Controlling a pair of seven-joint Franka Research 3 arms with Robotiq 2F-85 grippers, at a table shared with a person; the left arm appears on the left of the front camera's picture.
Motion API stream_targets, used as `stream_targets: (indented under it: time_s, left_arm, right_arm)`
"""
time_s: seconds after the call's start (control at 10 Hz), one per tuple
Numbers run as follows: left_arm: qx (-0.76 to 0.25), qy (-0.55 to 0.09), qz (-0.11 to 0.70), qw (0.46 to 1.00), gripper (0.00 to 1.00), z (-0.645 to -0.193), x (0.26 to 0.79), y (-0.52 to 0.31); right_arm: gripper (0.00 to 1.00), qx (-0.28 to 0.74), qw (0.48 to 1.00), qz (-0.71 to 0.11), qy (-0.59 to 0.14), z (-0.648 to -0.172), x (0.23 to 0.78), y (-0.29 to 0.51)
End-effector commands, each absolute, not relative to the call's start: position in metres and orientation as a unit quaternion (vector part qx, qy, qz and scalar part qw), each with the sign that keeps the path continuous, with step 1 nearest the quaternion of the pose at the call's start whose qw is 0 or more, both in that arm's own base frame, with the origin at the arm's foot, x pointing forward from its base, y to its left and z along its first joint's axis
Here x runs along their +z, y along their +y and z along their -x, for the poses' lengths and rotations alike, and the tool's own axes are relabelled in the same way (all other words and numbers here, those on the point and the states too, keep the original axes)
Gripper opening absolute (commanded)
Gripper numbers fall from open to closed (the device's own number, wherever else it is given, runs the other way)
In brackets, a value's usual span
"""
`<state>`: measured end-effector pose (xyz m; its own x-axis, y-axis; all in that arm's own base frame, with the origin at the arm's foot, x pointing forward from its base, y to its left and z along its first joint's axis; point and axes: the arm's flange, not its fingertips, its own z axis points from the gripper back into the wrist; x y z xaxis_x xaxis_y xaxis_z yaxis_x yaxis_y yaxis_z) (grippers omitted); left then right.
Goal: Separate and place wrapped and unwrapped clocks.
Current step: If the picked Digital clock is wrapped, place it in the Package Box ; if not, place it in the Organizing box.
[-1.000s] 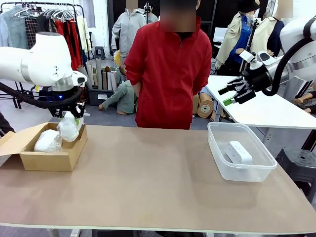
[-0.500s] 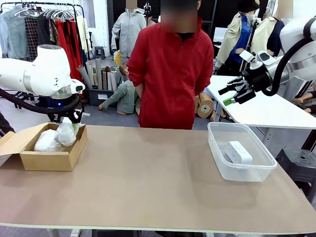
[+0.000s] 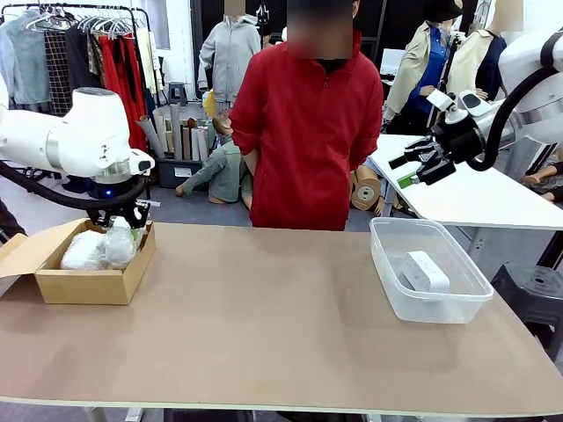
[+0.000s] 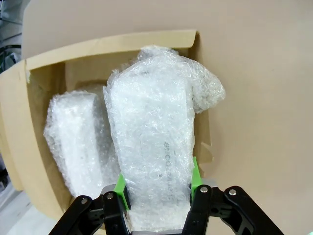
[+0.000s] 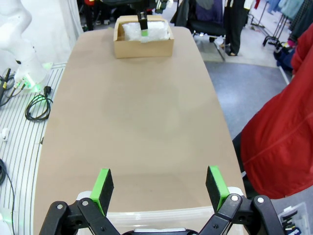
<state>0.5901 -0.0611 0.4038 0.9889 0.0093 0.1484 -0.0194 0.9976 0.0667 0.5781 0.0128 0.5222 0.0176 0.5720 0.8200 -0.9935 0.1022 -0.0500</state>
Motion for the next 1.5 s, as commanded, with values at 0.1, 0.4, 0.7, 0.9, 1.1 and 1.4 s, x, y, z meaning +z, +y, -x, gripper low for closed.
stream_targets:
  time_s: [0.1, 0.4, 0.7, 0.9, 1.1, 1.4]
  left_arm:
    - [0.01, -0.076, -0.048, 0.996, 0.0, -0.565, 0.401, -0.058]
    - [0.006, -0.064, -0.04, 0.997, 0.0, -0.563, 0.391, -0.059]
    - [0.004, -0.055, -0.033, 0.998, 0.0, -0.565, 0.381, -0.064]
    - [0.008, -0.048, -0.026, 0.998, 0.0, -0.564, 0.376, -0.065]
    - [0.01, -0.045, -0.022, 0.999, 0.25, -0.564, 0.375, -0.065]
    - [0.016, -0.047, -0.022, 0.999, 0.83, -0.565, 0.376, -0.063]
  right_arm:
    - [1.0, 0.605, 0.646, -0.29, -0.364, -0.577, 0.524, 0.013]
    - [1.0, 0.605, 0.646, -0.29, -0.364, -0.577, 0.524, 0.013]
    - [1.0, 0.605, 0.646, -0.29, -0.364, -0.577, 0.524, 0.013]
    - [1.0, 0.605, 0.646, -0.29, -0.364, -0.577, 0.524, 0.013]
    - [1.0, 0.605, 0.646, -0.29, -0.364, -0.577, 0.524, 0.013]
    - [1.0, 0.605, 0.646, -0.29, -0.364, -0.577, 0.524, 0.013]
